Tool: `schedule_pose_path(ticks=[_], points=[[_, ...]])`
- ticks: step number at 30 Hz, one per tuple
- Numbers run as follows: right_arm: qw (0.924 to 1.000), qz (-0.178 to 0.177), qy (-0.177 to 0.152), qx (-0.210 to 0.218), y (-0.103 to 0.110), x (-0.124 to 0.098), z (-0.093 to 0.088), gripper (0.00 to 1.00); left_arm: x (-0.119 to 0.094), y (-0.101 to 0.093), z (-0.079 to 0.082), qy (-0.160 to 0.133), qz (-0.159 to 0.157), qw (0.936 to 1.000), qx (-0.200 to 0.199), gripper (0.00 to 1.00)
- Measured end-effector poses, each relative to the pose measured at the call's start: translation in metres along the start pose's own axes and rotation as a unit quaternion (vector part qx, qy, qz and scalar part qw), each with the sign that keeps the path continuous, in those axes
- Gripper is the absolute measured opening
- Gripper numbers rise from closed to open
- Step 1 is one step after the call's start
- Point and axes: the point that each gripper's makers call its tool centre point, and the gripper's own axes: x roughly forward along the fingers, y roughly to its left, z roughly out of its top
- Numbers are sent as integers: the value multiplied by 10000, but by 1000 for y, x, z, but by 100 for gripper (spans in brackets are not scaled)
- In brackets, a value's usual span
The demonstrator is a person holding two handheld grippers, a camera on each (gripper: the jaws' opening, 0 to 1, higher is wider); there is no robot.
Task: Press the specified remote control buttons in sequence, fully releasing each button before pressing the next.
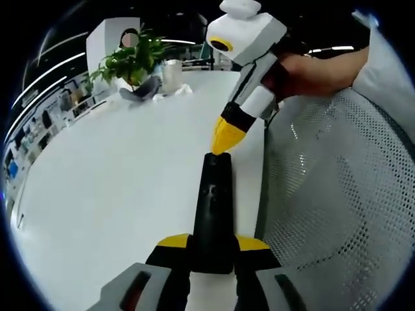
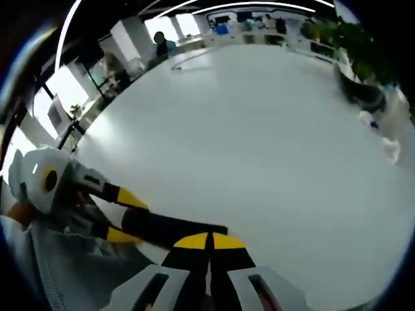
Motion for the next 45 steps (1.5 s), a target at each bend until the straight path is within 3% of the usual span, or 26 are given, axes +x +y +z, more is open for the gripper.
schedule_pose_path(ticks=[16, 25, 28, 30, 33, 45], points=[[9996, 231, 138, 93, 7, 6, -5, 0, 0, 0, 0, -22, -5, 10000, -3, 24], [9993, 95, 179, -324, 8, 8, -9, 0, 0, -1, 0, -27, -14, 10000, -8, 24], [9997, 142, 146, -161, 5, 8, -9, 0, 0, -1, 0, -27, -24, 10000, -21, 24], [9994, 216, 118, 247, 5, 8, -9, 0, 0, -1, 0, -20, -34, 10000, -20, 24], [9982, 317, 95, 510, 3, 8, -8, 0, 0, -1, 1, -18, -38, 10000, -15, 24], [9994, 326, 106, 94, 7, 8, -7, 0, 1, 0, 1, -11, -21, 10000, 8, 24]])
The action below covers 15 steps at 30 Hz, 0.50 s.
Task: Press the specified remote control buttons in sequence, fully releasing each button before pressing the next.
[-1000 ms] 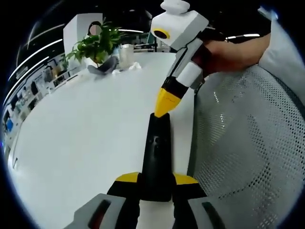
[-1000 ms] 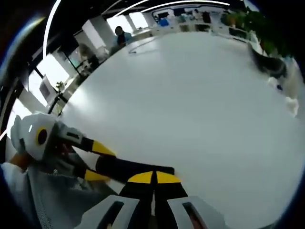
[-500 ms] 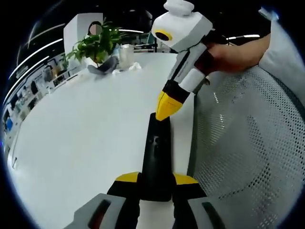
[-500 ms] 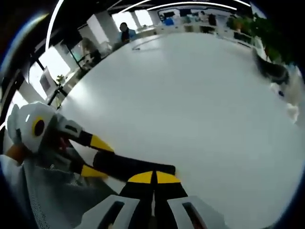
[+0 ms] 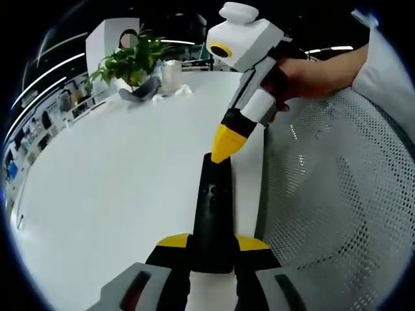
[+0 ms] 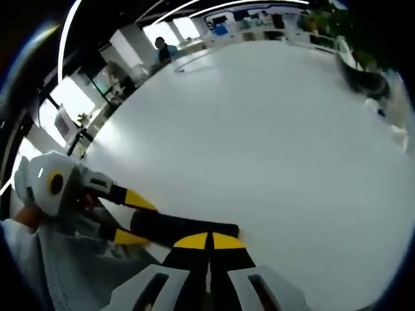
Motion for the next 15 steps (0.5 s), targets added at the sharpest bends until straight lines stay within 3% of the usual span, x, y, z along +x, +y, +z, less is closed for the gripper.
schedule_pose_path(ticks=[10, 15], points=[[9994, 95, 121, 320, 2, -2, -1, 0, 0, 0, 0, 0, -22, 10000, 28, 24], [9993, 140, 19, 345, 3, -2, 3, 0, 0, 0, 0, 1, -27, 10000, 33, 24]])
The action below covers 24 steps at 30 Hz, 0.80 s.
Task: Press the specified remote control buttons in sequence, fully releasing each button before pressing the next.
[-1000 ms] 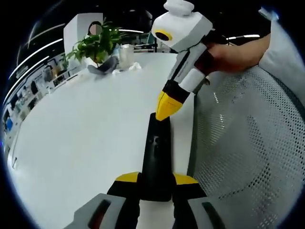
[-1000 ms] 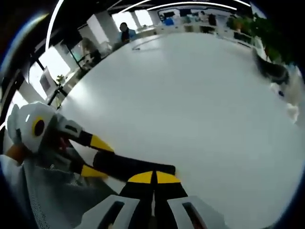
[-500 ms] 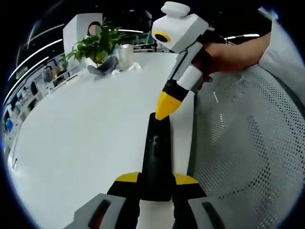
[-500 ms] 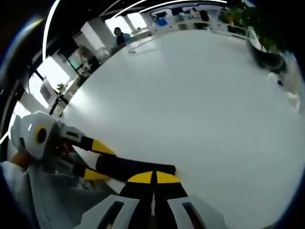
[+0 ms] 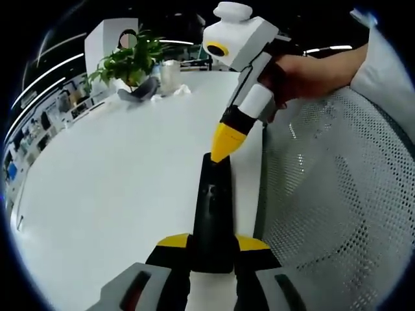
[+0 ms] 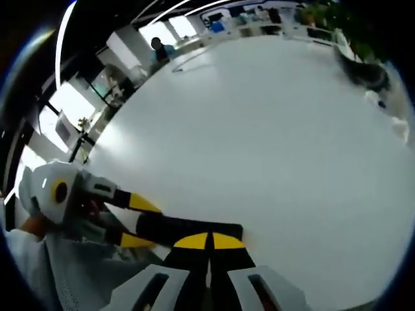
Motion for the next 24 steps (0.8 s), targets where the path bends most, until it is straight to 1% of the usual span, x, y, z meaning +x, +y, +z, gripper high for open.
schedule_pose_path(ticks=[4, 7, 10, 14, 18, 24], points=[[9998, 207, -27, 69, 8, 1, 1, 0, 0, 0, 0, 0, -3, 10000, 10, 24], [9998, 206, 12, 23, 9, 4, 0, 0, 0, 0, 0, -6, 2, 10000, -3, 24], [9993, 312, -27, 191, 10, 4, 2, 0, 0, 0, 0, -12, 0, 10000, -24, 24], [9995, 225, -29, 207, 5, 4, 1, 0, 0, 0, 0, -21, -9, 10000, -48, 24], [9993, 253, 6, 263, 5, 5, 0, 0, 0, 0, 0, -26, -11, 10000, -57, 24], [9999, 160, 57, 25, 7, 6, -3, 0, 1, 0, 0, -31, -13, 10000, -68, 24]])
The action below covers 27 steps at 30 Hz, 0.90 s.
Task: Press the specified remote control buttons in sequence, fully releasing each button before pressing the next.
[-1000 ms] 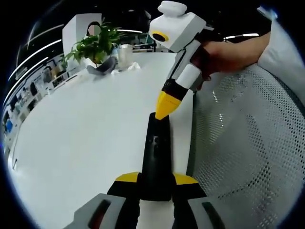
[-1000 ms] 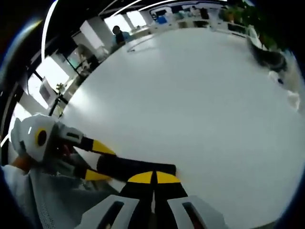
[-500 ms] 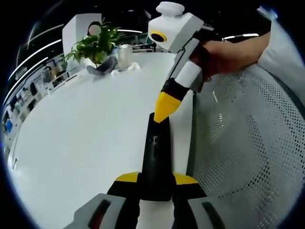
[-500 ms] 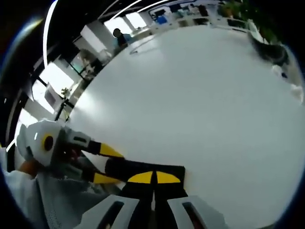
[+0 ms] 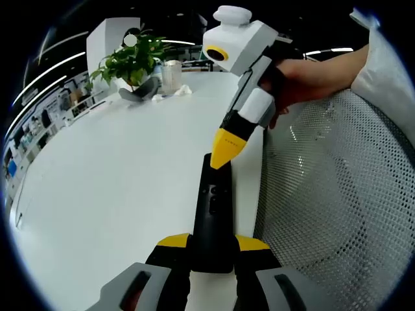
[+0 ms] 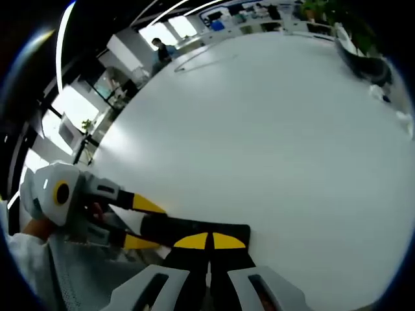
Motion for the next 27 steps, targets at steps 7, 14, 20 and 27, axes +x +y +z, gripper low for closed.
schedule_pose_path(ticks=[7, 14, 20, 27], points=[[9998, -63, 12, -183, -1, 1, -1, 0, 0, -1, -1, -6, -1, 10000, 9, 24], [9995, -135, -19, -288, 1, 1, -2, 0, 0, -1, -1, -10, -9, 10000, 13, 24], [9996, -117, -33, -273, 0, 1, -1, 0, 0, -1, -1, -9, -6, 10000, 62, 24], [9993, -132, -53, -346, 1, 1, -1, 0, 0, -1, -1, -23, -1, 10000, 72, 25]])
